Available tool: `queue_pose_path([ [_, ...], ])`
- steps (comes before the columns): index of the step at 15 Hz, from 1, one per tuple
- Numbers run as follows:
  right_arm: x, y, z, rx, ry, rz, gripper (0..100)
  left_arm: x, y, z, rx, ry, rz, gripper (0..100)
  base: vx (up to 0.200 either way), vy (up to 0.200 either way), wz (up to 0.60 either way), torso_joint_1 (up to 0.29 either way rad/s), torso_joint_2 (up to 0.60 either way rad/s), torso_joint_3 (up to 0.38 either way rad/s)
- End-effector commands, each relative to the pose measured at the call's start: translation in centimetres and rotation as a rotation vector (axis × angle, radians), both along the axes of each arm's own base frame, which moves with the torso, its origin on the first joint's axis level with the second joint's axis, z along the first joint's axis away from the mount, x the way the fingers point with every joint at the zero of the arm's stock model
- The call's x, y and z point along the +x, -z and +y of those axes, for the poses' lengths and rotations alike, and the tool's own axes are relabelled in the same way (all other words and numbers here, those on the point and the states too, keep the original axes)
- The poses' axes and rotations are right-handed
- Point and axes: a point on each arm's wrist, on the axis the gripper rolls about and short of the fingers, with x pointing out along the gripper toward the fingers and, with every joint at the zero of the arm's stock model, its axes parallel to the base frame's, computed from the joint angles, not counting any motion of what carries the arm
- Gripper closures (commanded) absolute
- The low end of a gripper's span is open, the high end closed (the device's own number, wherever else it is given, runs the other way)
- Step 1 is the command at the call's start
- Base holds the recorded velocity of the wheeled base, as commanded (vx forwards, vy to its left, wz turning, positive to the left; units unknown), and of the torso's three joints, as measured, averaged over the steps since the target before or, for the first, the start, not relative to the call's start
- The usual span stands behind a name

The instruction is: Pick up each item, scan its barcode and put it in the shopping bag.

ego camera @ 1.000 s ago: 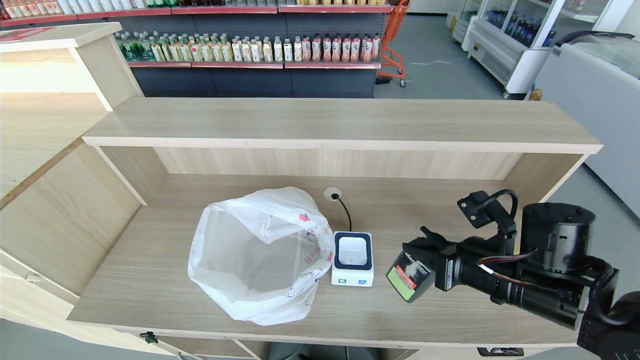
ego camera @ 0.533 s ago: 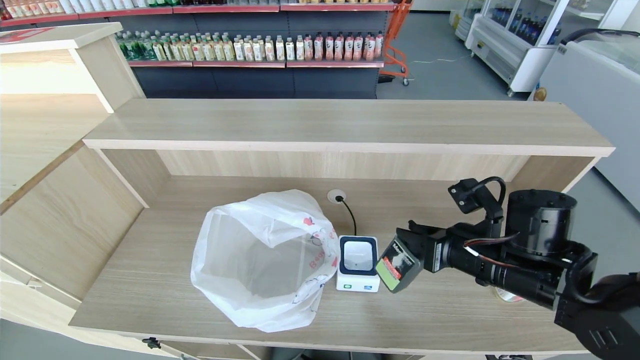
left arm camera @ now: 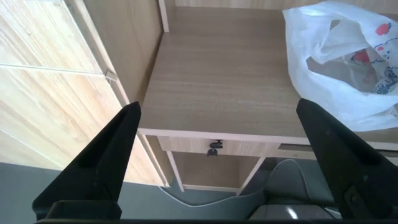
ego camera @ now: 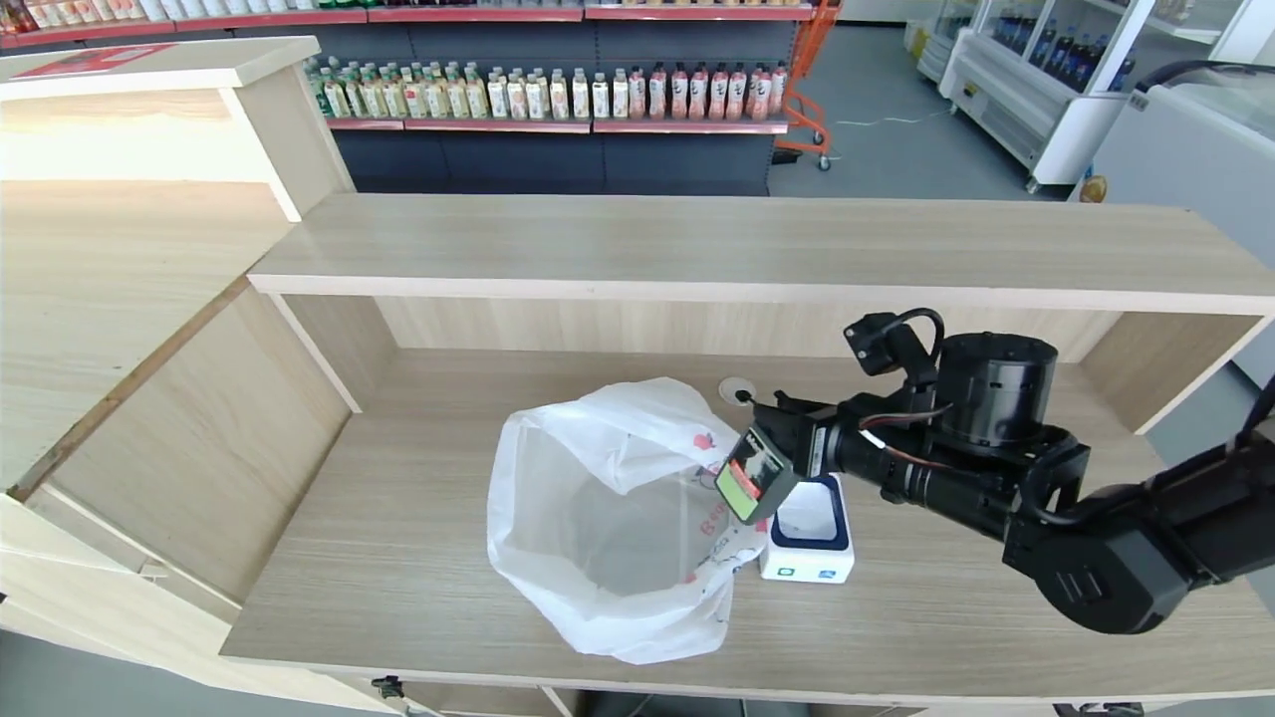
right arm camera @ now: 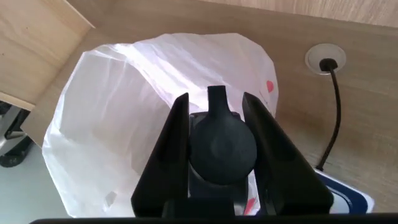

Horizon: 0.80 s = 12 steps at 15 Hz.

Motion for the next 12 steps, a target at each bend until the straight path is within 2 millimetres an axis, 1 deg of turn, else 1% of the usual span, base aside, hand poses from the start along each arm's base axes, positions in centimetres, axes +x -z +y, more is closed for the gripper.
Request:
queue_pose_path([
  [1, 2.7, 1.3, 1.5, -0.004, -0.003, 0.004, 100, 0.0, 0.0, 0.0, 0.0, -0.001, 0.0, 0, 0.0, 0.2, 0.0, 0.002, 0.0, 0.002],
  [3, 4.9, 2.8, 2.6, -0.006, -0.003, 0.01, 100, 0.0, 0.0, 0.0, 0.003, -0.001, 0.0, 0, 0.0, 0.2, 0.0, 0.007, 0.0, 0.002],
  [4, 5.3, 3.3, 2.8, -0.008, -0.003, 0.016, 100, 0.0, 0.0, 0.0, 0.003, -0.001, 0.0, 0, 0.0, 0.0, 0.0, 0.0, 0.0, 0.0],
  [5, 6.4, 5.3, 3.5, -0.024, -0.004, 0.038, 100, 0.0, 0.0, 0.0, 0.005, -0.001, 0.0, 0, 0.0, 0.0, 0.0, 0.0, 0.0, 0.0],
  [6, 6.9, 6.4, 3.8, -0.034, -0.007, 0.029, 100, 0.0, 0.0, 0.0, 0.006, -0.001, 0.0, 0, 0.0, 0.0, 0.0, 0.0, 0.0, 0.0],
  [7, 7.3, 7.4, 3.9, -0.05, -0.009, 0.014, 100, 0.0, 0.0, 0.0, 0.008, -0.001, 0.0, 0, 0.0, 0.0, 0.0, 0.0, 0.0, 0.0],
  [8, 7.8, 9.3, 4.1, -0.085, -0.017, -0.033, 100, 0.0, 0.0, 0.0, 0.008, -0.001, 0.0, 0, 0.0, 0.0, 0.0, 0.0, 0.0, 0.0],
  [9, 8.0, 10.5, 4.2, -0.097, -0.022, -0.064, 100, 0.0, 0.0, 0.0, 0.008, -0.001, 0.0, 0, 0.0, 0.0, 0.0, 0.0, 0.0, 0.0],
  [10, 8.0, 11.2, 4.3, -0.107, -0.027, -0.064, 100, 0.0, 0.0, 0.0, 0.008, -0.001, 0.0, 0, 0.0, 0.0, 0.0, 0.0, 0.0, 0.0],
  [12, 7.9, 11.4, 4.6, -0.115, -0.035, -0.059, 100, 0.0, 0.0, 0.0, 0.008, -0.001, 0.0, 0, 0.0, 0.0, 0.0, 0.0, 0.0, 0.0],
])
